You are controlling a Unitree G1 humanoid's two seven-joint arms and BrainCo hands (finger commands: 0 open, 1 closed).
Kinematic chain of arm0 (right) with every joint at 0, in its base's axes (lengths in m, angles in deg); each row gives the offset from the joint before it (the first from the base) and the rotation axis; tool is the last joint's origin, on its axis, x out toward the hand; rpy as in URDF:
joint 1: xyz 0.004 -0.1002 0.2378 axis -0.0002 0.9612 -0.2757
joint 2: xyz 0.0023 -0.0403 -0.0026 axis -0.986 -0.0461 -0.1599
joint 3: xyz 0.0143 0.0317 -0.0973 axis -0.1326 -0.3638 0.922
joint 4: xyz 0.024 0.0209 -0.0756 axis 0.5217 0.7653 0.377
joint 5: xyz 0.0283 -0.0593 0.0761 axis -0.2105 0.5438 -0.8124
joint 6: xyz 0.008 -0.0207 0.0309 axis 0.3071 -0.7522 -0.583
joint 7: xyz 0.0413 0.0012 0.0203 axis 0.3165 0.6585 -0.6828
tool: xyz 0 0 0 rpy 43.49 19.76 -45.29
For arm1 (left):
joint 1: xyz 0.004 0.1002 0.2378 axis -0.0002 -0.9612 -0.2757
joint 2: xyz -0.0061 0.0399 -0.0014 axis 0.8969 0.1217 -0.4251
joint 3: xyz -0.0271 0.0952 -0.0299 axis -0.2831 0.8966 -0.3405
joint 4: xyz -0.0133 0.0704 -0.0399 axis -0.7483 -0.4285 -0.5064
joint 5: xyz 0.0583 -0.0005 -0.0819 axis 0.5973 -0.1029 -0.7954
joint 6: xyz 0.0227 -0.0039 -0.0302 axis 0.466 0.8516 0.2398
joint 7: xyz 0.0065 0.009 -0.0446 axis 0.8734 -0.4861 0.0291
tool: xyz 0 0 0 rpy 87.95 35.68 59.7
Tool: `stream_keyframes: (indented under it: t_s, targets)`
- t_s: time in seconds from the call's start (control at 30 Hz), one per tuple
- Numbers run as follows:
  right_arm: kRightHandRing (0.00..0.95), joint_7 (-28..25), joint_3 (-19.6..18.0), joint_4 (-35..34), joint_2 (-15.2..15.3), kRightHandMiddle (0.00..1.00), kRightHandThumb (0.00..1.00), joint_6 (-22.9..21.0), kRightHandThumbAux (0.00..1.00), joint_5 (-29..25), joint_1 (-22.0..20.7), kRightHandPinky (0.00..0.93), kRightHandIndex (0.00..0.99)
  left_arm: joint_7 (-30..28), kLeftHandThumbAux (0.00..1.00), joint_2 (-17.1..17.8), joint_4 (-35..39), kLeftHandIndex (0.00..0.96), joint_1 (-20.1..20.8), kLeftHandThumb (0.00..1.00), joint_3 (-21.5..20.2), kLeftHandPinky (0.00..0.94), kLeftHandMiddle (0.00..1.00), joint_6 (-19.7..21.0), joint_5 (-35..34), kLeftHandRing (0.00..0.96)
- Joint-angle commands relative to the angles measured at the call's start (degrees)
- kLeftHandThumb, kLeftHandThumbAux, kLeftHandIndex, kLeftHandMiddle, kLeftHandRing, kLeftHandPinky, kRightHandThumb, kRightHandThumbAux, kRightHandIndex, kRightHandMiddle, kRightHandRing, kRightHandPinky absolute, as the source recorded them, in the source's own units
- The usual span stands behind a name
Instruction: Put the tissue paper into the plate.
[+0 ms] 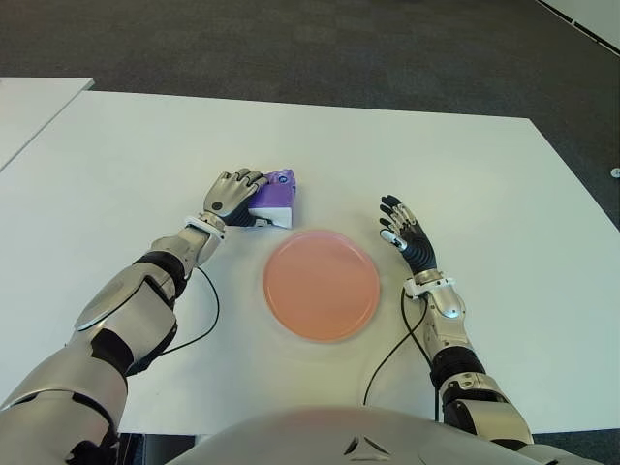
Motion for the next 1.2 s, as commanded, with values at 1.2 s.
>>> stream_keyframes:
  t_s: [1.2]
  targets:
    - [0.000,1.4,-1.0,5.8,-2.0,0.000,0.000,-6.8,0.572,-1.3,7.9,0.000,0.000,5.6,0.698,8.9,8.9,0.443,7.7,0.742,-19.2,0.818,0.846,-14.3,-8.5,0.837]
